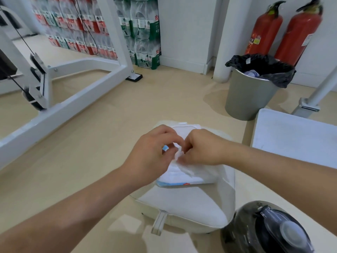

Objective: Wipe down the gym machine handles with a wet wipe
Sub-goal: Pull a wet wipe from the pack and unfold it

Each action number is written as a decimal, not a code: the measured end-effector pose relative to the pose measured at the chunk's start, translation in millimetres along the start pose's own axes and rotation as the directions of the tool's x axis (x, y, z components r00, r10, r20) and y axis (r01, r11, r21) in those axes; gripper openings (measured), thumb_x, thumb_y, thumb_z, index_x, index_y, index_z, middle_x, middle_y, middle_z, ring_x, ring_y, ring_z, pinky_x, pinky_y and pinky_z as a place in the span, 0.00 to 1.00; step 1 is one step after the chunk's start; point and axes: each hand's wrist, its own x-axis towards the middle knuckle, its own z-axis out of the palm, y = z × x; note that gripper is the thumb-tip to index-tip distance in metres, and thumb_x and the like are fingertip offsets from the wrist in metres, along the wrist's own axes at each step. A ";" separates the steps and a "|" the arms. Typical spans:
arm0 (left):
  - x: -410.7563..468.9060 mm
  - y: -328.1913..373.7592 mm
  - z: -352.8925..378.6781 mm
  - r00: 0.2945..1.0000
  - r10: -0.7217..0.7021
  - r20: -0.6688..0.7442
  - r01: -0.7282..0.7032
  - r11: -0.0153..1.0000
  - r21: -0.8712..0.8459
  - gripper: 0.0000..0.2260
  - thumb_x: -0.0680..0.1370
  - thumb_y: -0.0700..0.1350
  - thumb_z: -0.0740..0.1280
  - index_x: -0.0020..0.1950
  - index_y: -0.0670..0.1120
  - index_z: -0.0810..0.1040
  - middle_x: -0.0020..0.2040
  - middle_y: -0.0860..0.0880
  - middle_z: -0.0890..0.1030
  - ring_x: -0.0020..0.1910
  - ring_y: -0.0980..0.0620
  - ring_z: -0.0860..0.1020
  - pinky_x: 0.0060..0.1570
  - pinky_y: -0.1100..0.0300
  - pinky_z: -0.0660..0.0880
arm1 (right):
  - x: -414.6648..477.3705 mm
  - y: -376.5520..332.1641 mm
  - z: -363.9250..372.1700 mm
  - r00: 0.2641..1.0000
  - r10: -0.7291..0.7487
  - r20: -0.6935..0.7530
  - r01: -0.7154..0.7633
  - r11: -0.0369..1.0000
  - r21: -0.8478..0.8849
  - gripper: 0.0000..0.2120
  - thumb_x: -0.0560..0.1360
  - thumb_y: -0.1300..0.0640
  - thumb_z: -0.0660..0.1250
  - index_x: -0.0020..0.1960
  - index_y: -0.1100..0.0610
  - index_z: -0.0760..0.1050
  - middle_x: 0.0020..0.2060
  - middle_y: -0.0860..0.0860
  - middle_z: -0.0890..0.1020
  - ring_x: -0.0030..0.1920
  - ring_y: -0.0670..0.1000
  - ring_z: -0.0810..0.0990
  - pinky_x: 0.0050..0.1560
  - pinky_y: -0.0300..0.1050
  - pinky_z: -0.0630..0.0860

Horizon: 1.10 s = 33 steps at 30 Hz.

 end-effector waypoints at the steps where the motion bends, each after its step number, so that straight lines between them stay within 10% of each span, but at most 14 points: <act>1: -1.3 -6.4 0.8 0.999 -0.034 0.043 0.033 0.999 0.028 0.17 0.69 0.34 0.66 0.52 0.53 0.81 0.50 0.58 0.76 0.42 0.60 0.77 0.40 0.72 0.72 | -2.5 4.1 -7.8 0.997 -0.008 0.076 0.002 0.996 0.084 0.07 0.72 0.51 0.69 0.37 0.50 0.81 0.28 0.43 0.76 0.33 0.45 0.74 0.36 0.38 0.69; 6: -2.0 -14.3 -1.8 0.971 -0.056 0.234 0.045 0.998 0.050 0.21 0.64 0.42 0.65 0.56 0.53 0.80 0.55 0.59 0.75 0.51 0.61 0.74 0.47 0.78 0.66 | -16.8 2.9 -20.6 0.938 -0.100 0.333 0.175 0.963 -0.206 0.21 0.73 0.49 0.68 0.66 0.42 0.73 0.53 0.44 0.78 0.48 0.46 0.72 0.49 0.39 0.68; 14: -2.0 -13.9 -1.3 0.992 0.016 0.129 -0.049 0.965 0.258 0.04 0.72 0.46 0.69 0.44 0.50 0.84 0.42 0.56 0.81 0.39 0.57 0.77 0.41 0.69 0.70 | -19.4 8.4 -14.4 0.969 -0.184 0.165 0.227 0.928 -0.297 0.17 0.76 0.54 0.63 0.62 0.42 0.76 0.50 0.43 0.79 0.54 0.49 0.76 0.51 0.42 0.72; 21: -7.0 -6.5 -2.5 0.970 0.221 0.100 -0.233 0.963 0.136 0.11 0.73 0.46 0.64 0.44 0.43 0.85 0.43 0.52 0.85 0.44 0.58 0.79 0.44 0.70 0.73 | -18.7 2.2 -19.2 0.927 -0.095 0.361 0.210 0.933 -0.292 0.24 0.76 0.56 0.57 0.70 0.39 0.66 0.61 0.45 0.76 0.57 0.47 0.73 0.50 0.38 0.65; 27: -2.8 -7.9 2.8 0.998 -0.059 0.030 0.059 0.998 -0.026 0.06 0.73 0.38 0.71 0.42 0.50 0.83 0.38 0.56 0.82 0.38 0.59 0.78 0.37 0.69 0.74 | -8.4 6.8 -18.5 0.965 -0.057 0.257 0.040 0.997 0.068 0.06 0.71 0.47 0.67 0.42 0.45 0.82 0.37 0.39 0.82 0.42 0.42 0.78 0.47 0.37 0.75; 29: -0.7 -5.1 11.1 0.992 -0.121 0.042 0.122 0.993 -0.013 0.08 0.74 0.39 0.70 0.45 0.52 0.82 0.39 0.59 0.81 0.38 0.60 0.77 0.38 0.71 0.71 | -9.4 17.6 -36.6 0.961 -0.056 0.270 0.012 0.987 0.161 0.04 0.70 0.46 0.70 0.43 0.42 0.83 0.42 0.37 0.83 0.46 0.38 0.79 0.52 0.34 0.73; 33: 6.1 0.4 23.7 0.984 -0.155 0.085 0.146 0.983 0.107 0.16 0.72 0.43 0.72 0.48 0.60 0.68 0.46 0.58 0.74 0.36 0.57 0.75 0.40 0.65 0.70 | -3.8 36.1 -62.5 0.983 0.075 -0.168 -0.045 0.984 0.175 0.09 0.72 0.55 0.69 0.51 0.49 0.80 0.53 0.46 0.81 0.55 0.47 0.77 0.50 0.36 0.71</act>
